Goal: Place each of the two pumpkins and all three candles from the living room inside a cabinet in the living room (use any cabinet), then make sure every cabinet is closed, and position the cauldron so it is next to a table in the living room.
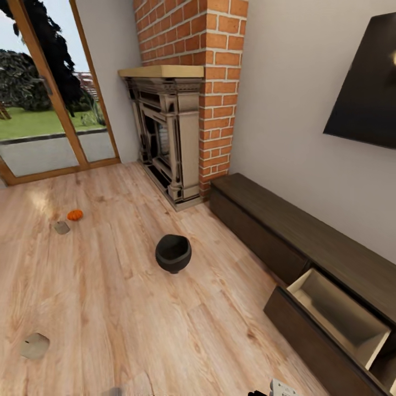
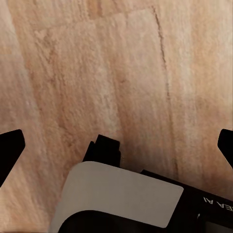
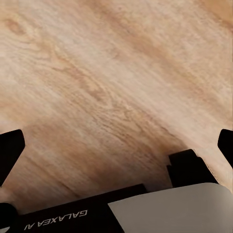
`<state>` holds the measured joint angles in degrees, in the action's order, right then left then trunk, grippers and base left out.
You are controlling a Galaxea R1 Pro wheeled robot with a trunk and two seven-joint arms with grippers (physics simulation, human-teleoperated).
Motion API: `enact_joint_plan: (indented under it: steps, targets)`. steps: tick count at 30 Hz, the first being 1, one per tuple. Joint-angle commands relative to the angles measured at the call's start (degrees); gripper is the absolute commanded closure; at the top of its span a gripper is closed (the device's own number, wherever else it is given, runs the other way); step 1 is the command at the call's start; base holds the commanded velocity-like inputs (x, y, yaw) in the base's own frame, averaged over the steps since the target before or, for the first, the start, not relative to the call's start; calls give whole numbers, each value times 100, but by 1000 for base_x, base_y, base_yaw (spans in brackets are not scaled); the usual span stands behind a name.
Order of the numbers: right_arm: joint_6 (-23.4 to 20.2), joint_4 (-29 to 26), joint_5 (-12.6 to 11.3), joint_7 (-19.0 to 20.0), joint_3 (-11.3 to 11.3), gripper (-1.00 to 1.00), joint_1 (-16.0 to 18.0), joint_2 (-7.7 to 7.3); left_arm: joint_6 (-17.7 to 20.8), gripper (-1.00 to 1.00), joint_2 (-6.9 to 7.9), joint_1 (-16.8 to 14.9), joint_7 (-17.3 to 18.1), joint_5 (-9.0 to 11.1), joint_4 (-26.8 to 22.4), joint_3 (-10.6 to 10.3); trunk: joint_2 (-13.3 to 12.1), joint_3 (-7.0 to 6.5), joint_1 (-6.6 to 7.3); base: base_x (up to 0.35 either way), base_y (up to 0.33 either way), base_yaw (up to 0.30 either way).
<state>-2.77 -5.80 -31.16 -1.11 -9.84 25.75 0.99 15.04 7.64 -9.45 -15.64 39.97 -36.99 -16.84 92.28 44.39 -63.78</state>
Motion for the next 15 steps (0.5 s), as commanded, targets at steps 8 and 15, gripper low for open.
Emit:
enact_joint_plan:
  steps: [8,15]
  targets:
    - [-22,-9,-48,-4,-44,-100,1,-10,8,-100,9,-5,-53,48,-10,-46,2,15,0,0,146,233]
    - [-22,-9,-48,-6,-44,-100,1,-11,8,-100,9,-4,-53,47,-10,-47,2,16,0,0,142,39]
